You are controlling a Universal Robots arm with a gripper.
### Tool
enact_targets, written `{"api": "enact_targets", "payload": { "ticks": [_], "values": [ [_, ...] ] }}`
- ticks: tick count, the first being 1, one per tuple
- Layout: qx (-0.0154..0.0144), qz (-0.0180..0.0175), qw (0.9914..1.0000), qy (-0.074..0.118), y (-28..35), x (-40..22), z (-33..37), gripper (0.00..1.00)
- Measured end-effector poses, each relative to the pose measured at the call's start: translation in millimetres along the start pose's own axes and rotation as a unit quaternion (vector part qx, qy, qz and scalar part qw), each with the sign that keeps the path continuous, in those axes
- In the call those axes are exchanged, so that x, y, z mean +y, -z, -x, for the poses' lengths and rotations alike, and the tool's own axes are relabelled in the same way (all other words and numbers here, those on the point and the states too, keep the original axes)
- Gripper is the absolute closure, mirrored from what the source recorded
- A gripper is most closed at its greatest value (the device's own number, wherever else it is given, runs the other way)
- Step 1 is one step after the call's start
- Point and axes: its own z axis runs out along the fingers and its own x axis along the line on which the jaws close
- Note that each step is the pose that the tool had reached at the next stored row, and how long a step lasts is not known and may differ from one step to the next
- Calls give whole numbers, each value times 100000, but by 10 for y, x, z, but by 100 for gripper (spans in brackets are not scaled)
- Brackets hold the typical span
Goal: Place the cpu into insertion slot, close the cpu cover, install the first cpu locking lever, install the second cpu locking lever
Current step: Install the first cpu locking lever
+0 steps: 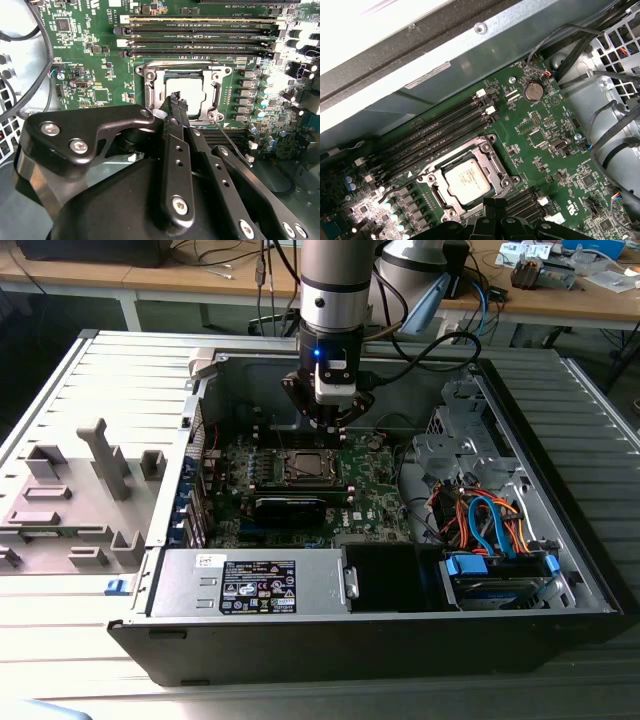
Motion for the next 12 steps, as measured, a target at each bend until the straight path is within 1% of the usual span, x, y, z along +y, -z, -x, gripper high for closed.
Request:
{"api": "enact_targets", "payload": {
  "ticks": [12],
  "values": [
    [-21,20,99999,344,0,0,0,89]
  ]
}}
